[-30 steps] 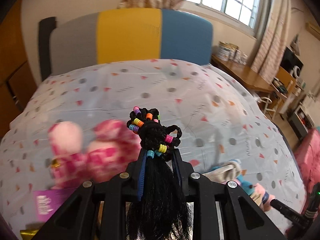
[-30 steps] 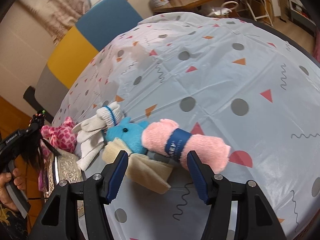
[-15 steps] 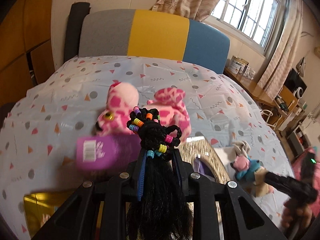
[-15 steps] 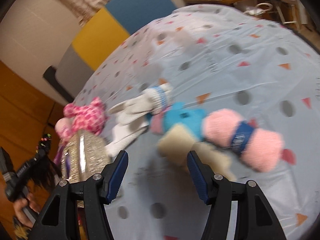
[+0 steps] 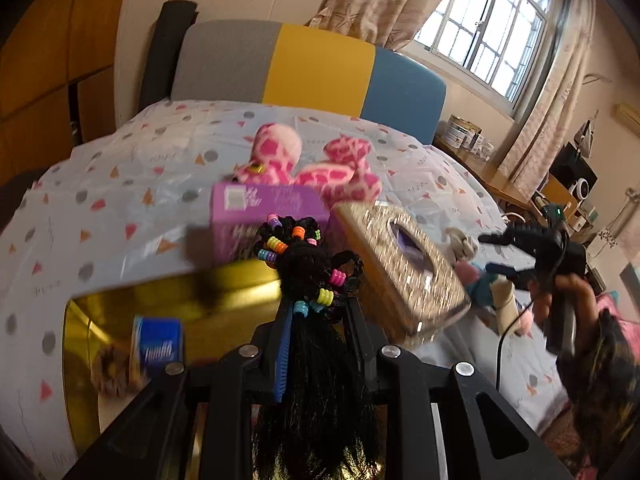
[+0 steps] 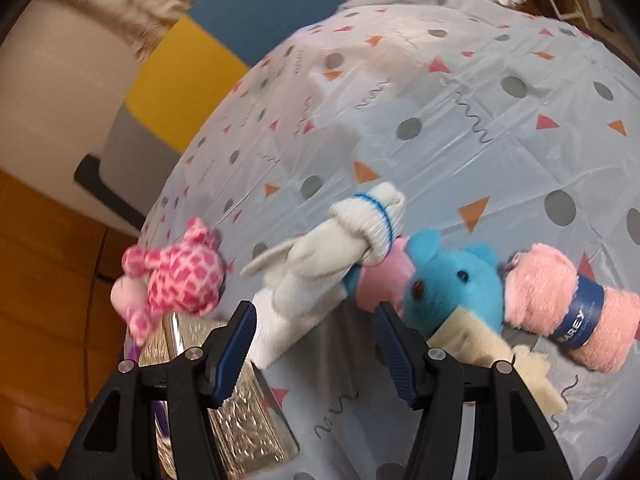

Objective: Organize soft objects
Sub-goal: 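Carry the doll toward the gold tray with the left tool while the right tool reaches the white waffle cloth, then release the doll into the gold tray with the left tool while the right tool grasps the white waffle cloth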

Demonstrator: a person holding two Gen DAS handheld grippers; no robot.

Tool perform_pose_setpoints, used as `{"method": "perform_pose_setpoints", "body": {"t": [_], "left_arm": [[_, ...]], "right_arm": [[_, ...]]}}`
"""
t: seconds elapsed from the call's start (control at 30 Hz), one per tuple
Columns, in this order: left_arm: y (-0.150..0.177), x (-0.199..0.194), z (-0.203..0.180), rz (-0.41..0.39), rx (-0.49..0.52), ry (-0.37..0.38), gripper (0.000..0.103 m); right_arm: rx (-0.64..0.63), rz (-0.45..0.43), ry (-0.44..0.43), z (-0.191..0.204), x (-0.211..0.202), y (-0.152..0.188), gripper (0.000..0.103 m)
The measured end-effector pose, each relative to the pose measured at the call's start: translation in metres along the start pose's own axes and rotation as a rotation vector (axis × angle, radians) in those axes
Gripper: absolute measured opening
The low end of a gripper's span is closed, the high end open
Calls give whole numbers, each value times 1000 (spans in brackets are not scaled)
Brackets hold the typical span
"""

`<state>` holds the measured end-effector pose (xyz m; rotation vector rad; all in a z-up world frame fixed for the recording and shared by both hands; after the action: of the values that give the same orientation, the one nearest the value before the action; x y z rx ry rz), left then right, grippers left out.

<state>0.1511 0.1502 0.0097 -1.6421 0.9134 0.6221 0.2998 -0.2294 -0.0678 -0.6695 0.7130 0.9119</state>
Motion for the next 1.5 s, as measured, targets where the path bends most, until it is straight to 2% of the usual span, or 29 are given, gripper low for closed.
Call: {"method": "perform_pose_setpoints", "body": {"t": [0.07, 0.13, 0.23, 0.37, 0.57, 0.6, 0.67, 0.7, 0.73, 0.93, 1.03, 1.2, 1.5], "left_arm": [[14, -3, 5, 3, -19, 1, 24], [27, -3, 12, 17, -63, 31, 24], [40, -3, 19, 23, -100, 42, 24], [50, -10, 25, 19, -113, 38, 24], [58, -17, 35, 17, -136, 40, 25], [60, -17, 35, 20, -140, 38, 25], [64, -16, 36, 25, -141, 31, 25], [66, -17, 37, 28, -142, 31, 25], [68, -17, 37, 28, -145, 29, 25], [78, -19, 39, 32, -152, 14, 25], [83, -19, 38, 36, -153, 14, 25], [92, -15, 35, 48, -142, -11, 25], [111, -1, 31, 94, -162, -1, 27]], "right_arm": [[-12, 24, -15, 6, 4, 2, 62], [-10, 68, -32, 11, 15, 10, 68], [19, 134, -65, 19, 42, 21, 68], [70, 167, -73, 25, 78, 21, 68], [137, 158, -67, 27, 110, 6, 67], [123, 143, -63, 29, 110, 4, 62], [89, 145, -36, 29, 113, 1, 21], [78, 151, -9, 27, 114, 1, 16], [59, 154, 10, 25, 114, 2, 7], [-118, 152, 30, 27, 87, 11, 6], [-263, 161, 72, 35, 66, 21, 6], [-419, 141, 128, 47, 35, 33, 6], [-548, 66, 241, 86, 18, 31, 6]]}}
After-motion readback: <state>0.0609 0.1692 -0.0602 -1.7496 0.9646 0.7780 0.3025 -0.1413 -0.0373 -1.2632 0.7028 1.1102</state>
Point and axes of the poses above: each gripper's, at about its wrist camera, not at the fingertips, and x roughly the way its jaws point, z to its left, y to its underside, the point moved 4 cm from there along x, roughly the way its jaws point, and after that the axes turned 10 degrees about z, right-handed, at the moved point
